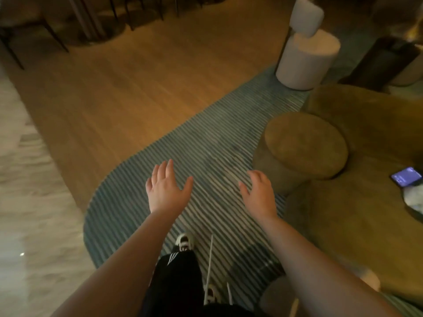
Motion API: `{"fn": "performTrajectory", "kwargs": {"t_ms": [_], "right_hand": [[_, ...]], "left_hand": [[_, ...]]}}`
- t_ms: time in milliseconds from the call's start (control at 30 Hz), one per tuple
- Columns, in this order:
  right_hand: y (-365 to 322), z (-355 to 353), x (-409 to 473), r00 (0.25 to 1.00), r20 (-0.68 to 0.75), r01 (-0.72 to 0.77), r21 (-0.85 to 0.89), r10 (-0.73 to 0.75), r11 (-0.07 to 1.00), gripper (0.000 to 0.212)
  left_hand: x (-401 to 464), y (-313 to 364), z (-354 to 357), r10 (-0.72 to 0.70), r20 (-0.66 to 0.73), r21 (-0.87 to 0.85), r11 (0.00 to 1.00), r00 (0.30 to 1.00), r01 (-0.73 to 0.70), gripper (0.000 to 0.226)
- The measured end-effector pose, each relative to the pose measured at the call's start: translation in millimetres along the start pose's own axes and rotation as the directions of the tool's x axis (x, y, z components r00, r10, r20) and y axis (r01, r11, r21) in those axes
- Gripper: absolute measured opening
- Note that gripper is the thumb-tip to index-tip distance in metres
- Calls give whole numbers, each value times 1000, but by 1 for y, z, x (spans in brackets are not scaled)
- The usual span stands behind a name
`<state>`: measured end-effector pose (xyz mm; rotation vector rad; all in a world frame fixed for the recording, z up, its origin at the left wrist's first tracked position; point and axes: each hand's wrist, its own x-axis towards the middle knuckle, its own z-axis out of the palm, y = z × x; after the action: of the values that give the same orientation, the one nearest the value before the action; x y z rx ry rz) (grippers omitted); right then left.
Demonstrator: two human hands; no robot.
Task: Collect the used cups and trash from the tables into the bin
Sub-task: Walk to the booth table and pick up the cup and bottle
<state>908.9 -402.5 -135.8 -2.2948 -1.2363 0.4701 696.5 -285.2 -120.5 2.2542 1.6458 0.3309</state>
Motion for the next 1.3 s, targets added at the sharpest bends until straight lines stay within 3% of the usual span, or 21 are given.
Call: {"fn": "performTrajectory", "kwargs": {"t_ms": [333, 700, 1067, 1300], "right_hand": [[-16, 18, 321, 994, -34, -101, -37, 99, 994, 48], [-55, -37, 660, 977, -107, -187, -15, 185, 982, 49], [14, -53, 1010, 958, -140, -254, 5, 252, 967, 48], [46, -123, 1255, 936, -133, -328, 8, 326, 945, 49]], "left_hand": [[334, 52, 54, 74, 38, -30, 997, 997, -73, 81], [687, 142, 67, 190, 63, 0, 982, 980, -190, 79], [1029, 260, 152, 231, 73, 23, 972, 970, -233, 78], [1254, 380, 167, 243, 85, 38, 968, 966, -247, 75]]}}
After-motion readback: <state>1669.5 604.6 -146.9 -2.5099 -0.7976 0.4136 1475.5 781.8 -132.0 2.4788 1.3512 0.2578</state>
